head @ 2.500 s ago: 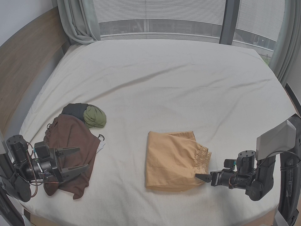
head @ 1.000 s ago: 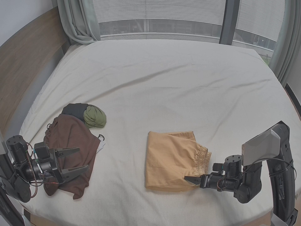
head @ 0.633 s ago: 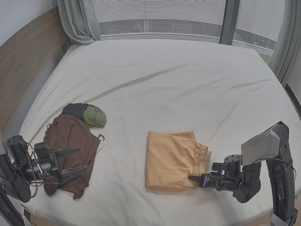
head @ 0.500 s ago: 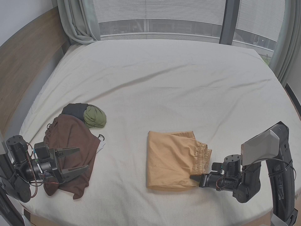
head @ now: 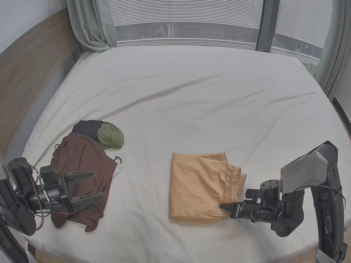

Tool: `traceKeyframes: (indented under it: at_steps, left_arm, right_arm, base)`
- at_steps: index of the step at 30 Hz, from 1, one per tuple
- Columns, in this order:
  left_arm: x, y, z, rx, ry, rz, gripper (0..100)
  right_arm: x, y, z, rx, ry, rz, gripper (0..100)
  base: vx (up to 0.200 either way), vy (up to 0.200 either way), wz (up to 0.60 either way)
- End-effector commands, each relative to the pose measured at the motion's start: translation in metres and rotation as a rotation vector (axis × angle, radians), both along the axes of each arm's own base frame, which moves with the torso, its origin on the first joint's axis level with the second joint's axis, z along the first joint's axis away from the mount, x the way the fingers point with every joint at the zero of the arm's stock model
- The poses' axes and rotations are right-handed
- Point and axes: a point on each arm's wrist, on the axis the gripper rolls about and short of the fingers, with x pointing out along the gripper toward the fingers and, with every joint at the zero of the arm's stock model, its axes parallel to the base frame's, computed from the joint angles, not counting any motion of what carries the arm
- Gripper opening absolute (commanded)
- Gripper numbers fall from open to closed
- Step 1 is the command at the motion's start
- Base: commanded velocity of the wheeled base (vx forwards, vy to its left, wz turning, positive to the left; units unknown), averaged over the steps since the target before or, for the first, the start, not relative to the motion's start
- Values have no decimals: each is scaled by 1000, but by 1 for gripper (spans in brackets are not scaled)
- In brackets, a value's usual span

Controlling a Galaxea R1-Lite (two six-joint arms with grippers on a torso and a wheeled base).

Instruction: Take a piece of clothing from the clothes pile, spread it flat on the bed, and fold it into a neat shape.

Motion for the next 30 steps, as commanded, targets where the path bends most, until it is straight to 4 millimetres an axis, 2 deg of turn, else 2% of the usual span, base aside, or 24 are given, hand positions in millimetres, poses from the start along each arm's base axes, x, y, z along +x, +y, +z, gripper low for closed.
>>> traceKeyframes:
  at_steps: [1,7,12,20,30]
  left_arm:
    - [0,0,0,0,-2,2,100]
    - [0,0,0,3,-4,1,100]
    - [-1,0,0,3,-4,1,100]
    - [0,1,0,3,-3,3,100]
    - [-1,0,0,3,-3,1,100]
  right_arm:
    - [-7,13,28,40,-53,42,0]
    - [-22,25,60,87,-102,87,0]
    - [-24,24,70,96,-125,91,0]
    - [-30,32,100,143,-217,123,0]
    - [-33,34,125,182,-296,133,0]
  base:
    - [0,0,0]
    - [0,0,0]
    - [0,0,0]
    - [0,0,0]
    - [0,0,0]
